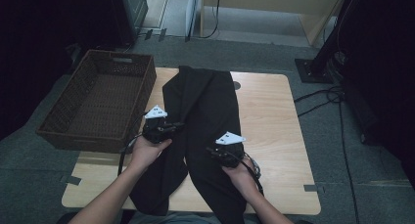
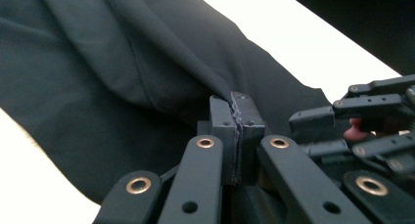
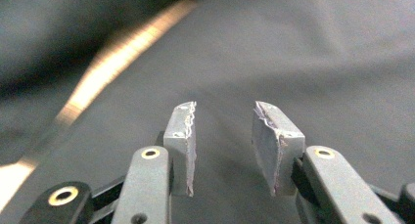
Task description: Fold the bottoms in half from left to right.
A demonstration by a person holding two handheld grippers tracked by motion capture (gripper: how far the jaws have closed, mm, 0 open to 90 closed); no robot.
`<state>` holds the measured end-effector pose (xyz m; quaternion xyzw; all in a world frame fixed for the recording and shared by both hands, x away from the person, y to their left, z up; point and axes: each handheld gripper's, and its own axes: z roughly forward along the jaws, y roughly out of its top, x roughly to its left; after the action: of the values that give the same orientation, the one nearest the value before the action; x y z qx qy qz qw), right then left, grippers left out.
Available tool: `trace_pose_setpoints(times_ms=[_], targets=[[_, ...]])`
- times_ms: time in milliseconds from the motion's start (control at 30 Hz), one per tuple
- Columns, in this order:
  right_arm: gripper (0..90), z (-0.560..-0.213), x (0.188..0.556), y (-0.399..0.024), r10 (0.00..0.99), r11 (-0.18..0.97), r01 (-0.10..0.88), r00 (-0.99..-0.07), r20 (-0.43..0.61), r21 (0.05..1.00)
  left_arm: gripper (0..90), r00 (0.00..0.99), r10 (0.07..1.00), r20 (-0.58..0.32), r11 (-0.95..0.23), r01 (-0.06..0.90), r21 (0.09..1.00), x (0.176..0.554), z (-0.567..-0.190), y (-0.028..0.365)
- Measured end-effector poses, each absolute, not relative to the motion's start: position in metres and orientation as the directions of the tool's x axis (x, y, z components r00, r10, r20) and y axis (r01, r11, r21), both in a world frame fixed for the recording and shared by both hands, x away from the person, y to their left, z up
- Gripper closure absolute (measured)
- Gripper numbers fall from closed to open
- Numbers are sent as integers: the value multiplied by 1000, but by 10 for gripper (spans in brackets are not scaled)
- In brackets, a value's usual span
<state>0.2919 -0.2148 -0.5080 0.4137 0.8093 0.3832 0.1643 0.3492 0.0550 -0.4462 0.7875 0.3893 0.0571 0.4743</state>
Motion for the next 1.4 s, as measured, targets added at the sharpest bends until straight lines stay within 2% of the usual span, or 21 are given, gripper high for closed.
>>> trace_pose_setpoints(times_ms=[167, 300, 500, 567, 667, 733, 867, 1000, 1100, 1400], targets=[[577, -517, 294, -225, 818, 362, 566, -574, 38, 740, 897, 693, 664, -283, -248, 560, 791, 350, -445, 52], [587, -520, 289, -219, 819, 357, 551, -573, 31, 754, 897, 702, 652, -286, -248, 554, 795, 351, -441, 47], [602, -522, 275, -186, 789, 366, 522, -613, 41, 770, 897, 727, 614, -306, -211, 526, 824, 353, -423, 33], [636, -522, 270, -171, 775, 357, 525, -628, 68, 773, 897, 737, 605, -301, -209, 512, 833, 353, -419, 27], [570, -521, 267, -165, 753, 331, 546, -644, 133, 770, 897, 741, 598, -307, -221, 520, 825, 356, -424, 21], [559, -517, 267, -175, 764, 306, 562, -627, 154, 768, 897, 737, 601, -310, -229, 530, 817, 358, -429, 19], [578, -504, 273, -209, 810, 277, 552, -575, 117, 786, 897, 733, 601, -319, -232, 541, 809, 359, -436, 17], [557, -511, 284, -232, 845, 284, 583, -527, 88, 762, 896, 735, 596, -323, -236, 545, 805, 360, -440, 12], [556, -512, 289, -243, 865, 238, 590, -491, 108, 771, 894, 739, 595, -316, -257, 547, 797, 360, -447, 2], [572, -507, 319, -263, 910, 165, 593, -399, 109, 788, 891, 734, 611, -296, -359, 590, 724, 353, -504, -30]])
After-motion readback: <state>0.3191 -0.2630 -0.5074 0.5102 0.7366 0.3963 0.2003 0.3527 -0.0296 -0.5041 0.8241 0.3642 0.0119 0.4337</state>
